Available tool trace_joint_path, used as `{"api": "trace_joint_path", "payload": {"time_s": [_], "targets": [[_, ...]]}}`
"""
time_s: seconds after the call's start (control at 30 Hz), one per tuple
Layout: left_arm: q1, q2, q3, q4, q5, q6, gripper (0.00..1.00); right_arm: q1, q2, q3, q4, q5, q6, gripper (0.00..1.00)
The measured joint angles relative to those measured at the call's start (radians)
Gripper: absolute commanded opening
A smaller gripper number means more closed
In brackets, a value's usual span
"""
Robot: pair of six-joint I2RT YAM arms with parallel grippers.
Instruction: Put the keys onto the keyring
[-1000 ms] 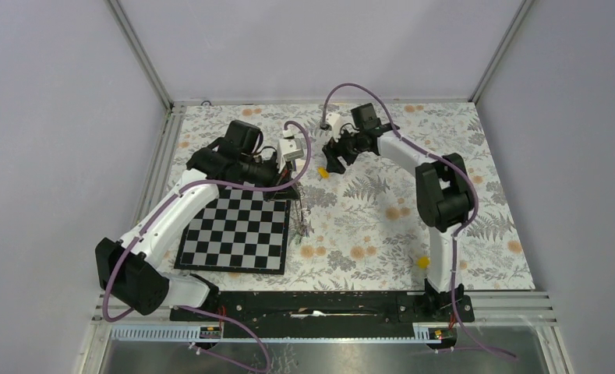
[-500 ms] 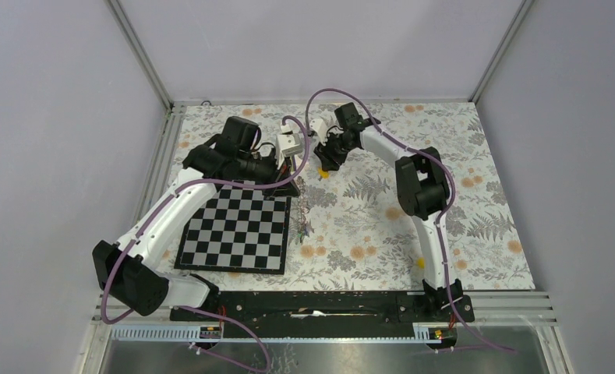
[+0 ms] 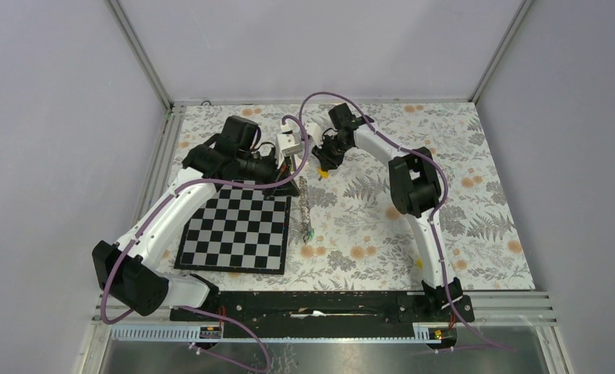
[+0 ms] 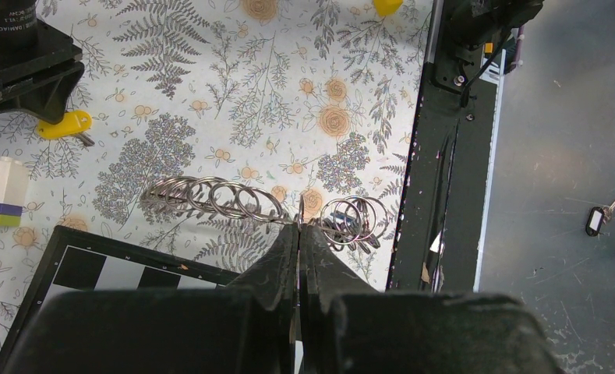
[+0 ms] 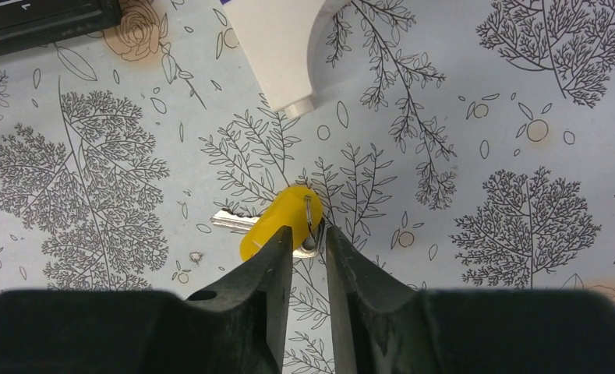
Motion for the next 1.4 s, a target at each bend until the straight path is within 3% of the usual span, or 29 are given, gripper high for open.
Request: {"api": "trace_joint_path", "payload": {"time_s": [0.4, 0.73, 1.13, 1.4], "targets": [[0.0, 0.001, 0.0, 0.0, 0.0, 0.001, 0.0, 0.003, 0.029, 0.047, -0.032, 0.006, -0.019, 0.18], [0.0, 0.001, 0.0, 0.0, 0.0, 0.002, 0.0, 0.003, 0.036, 0.073, -0.061, 0.006, -0.029, 0.01], [0.0, 0.001, 0.0, 0.0, 0.0, 0.013, 0.0, 0.003, 0.033, 0.063, -0.079, 0.005, -0.034, 0.0], [0.0, 0.005, 0.0, 0.0, 0.001, 0.015, 0.0, 0.003, -0.043, -0.07, -0.047, 0.006, -0.034, 0.03]]}}
